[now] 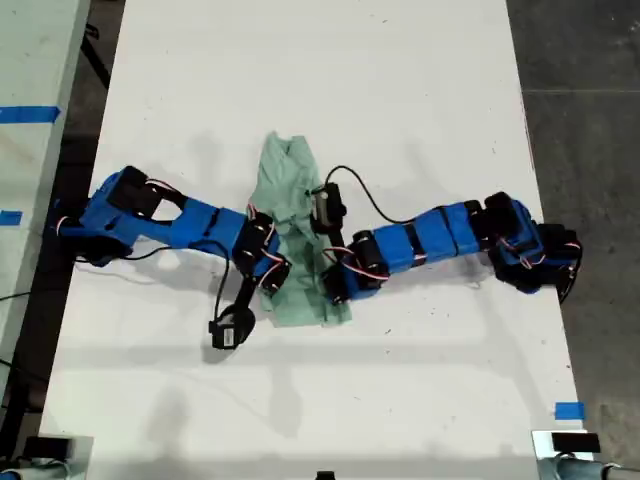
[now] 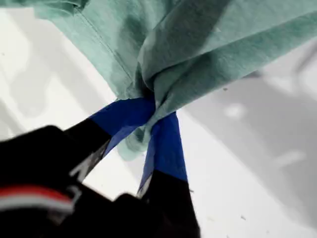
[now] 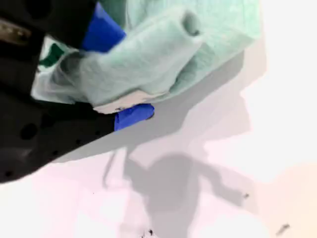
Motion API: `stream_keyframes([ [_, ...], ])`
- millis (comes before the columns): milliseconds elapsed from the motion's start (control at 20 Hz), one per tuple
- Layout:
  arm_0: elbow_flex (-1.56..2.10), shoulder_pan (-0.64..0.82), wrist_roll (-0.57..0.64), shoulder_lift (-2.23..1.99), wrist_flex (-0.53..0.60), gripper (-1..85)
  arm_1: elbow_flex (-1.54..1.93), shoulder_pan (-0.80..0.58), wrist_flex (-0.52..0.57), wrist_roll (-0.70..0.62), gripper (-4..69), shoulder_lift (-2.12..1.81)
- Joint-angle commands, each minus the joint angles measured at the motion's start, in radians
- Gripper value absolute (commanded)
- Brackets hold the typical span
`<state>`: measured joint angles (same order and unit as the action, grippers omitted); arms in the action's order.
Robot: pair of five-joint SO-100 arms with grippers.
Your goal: Fold tshirt
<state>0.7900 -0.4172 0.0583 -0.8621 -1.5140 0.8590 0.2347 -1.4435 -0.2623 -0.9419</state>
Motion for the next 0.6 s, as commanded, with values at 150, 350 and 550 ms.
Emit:
stream_keyframes([
  [150, -0.074, -0.204, -0.066, -0.146, 0.066, 0.0, -0.072, 0.198, 0.018, 0.103, -1.7, -0.141],
  [350, -0.072, -0.146, 0.043, -0.213, 0.077, 0.0, -0.080, 0.086, 0.015, -0.014, -1.7, -0.201],
  [550, -0.063, 0.023, 0.259, -0.356, 0.011, 0.0, -0.072, -0.147, -0.026, -0.229, -1.7, -0.313],
])
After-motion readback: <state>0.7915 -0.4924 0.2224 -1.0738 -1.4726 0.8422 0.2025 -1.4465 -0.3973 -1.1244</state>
